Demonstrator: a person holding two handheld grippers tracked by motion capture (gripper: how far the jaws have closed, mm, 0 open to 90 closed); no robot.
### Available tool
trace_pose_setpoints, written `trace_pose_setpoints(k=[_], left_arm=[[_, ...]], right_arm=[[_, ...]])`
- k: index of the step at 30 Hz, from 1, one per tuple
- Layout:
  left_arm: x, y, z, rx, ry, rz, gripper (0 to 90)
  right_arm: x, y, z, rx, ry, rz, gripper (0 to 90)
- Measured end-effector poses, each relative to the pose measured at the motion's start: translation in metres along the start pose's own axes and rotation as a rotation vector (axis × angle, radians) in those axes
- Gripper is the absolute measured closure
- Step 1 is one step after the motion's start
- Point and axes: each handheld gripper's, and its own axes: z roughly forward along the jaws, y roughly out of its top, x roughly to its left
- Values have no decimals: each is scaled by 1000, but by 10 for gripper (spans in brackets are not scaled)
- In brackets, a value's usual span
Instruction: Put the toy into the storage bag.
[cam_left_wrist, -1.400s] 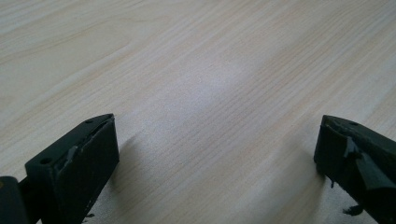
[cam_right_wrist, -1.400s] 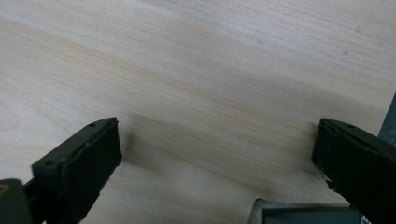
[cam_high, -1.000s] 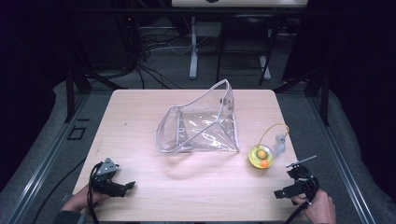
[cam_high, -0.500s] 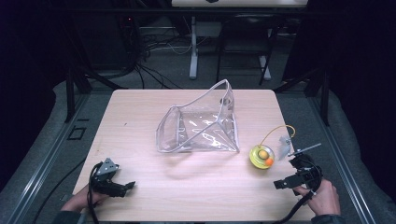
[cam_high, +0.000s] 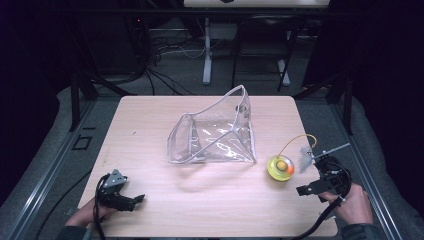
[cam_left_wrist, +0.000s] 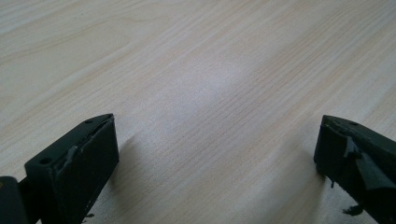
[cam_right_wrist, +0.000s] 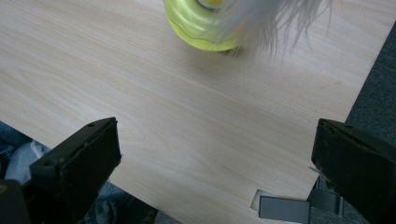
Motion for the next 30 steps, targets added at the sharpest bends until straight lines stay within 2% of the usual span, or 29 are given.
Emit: trace_pose_setpoints(k=[7, 8, 13, 20, 22, 23, 30], left_arm=[[0, 0, 0, 0, 0, 1, 1], [0, 0, 0, 0, 0, 1, 1], [0, 0, 0, 0, 0, 0, 1], [0, 0, 0, 0, 0, 1, 1], [0, 0, 0, 0, -1, 1, 1], [0, 0, 0, 0, -1, 0, 1], [0, 0, 0, 0, 0, 1, 1]], right_arm=[[4, 11, -20, -13, -13, -28, 4], [4, 14, -22, -5, -5, -27, 3], [7, 25, -30, 2, -26, -45, 0], [9, 41, -43, -12, -9, -56, 0], [10, 46, -47, -9, -25, -66, 0], [11, 48, -48, -15, -14, -67, 0], [15, 63, -60, -30, -43, -90, 0]])
